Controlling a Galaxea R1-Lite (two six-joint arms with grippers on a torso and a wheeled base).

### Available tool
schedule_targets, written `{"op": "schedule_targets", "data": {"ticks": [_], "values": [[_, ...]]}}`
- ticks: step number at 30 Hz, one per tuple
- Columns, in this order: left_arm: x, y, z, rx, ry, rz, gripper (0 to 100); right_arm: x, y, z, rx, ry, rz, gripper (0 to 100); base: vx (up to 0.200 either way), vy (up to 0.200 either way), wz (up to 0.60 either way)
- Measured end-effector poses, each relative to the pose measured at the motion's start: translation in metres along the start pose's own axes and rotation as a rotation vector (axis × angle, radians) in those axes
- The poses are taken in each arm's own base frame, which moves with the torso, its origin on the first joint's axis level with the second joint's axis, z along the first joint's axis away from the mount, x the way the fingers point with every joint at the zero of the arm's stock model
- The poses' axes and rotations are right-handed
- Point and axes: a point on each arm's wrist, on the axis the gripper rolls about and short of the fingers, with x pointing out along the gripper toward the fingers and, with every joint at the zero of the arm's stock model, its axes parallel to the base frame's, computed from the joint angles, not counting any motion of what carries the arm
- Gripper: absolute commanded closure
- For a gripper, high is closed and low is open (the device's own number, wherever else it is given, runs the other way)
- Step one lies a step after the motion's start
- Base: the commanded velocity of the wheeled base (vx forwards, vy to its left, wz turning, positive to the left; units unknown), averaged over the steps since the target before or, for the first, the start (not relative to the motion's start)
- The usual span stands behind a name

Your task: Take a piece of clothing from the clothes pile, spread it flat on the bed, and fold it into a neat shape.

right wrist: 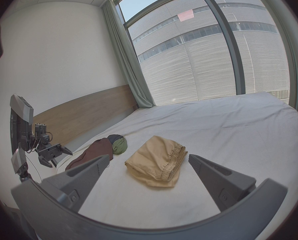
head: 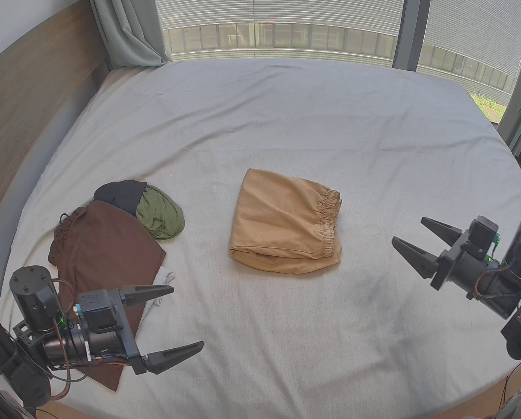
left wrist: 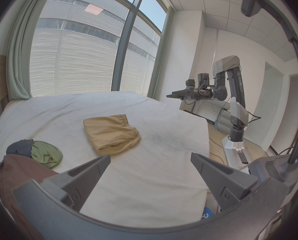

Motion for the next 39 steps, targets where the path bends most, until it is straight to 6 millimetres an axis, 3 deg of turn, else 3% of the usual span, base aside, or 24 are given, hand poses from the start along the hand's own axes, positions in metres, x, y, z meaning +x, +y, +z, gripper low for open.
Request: {"op": "schedule_targets", "data": {"ticks": [15, 27, 39], "values": [[-0.045, -0.019, 0.040, 0.097, -0.140, 0.151, 0, -0.075, 0.015, 0.017, -0.074, -0.069, -0.067, 0, 0.000, 0.000, 0.00], [-0.081, -0.020, 0.041, 0.054, -0.100, 0.408, 0, -0.120, 0.025, 0.028, -0.143, -0.106, -0.150, 0, 0.000, 0.000, 0.00], [-0.105, -0.033, 0.036, 0.011, -0.048, 0.513, 0, -0.168, 0.045, 0.010, -0.139, -0.039, -0.213, 0, 0.000, 0.000, 0.00]]}}
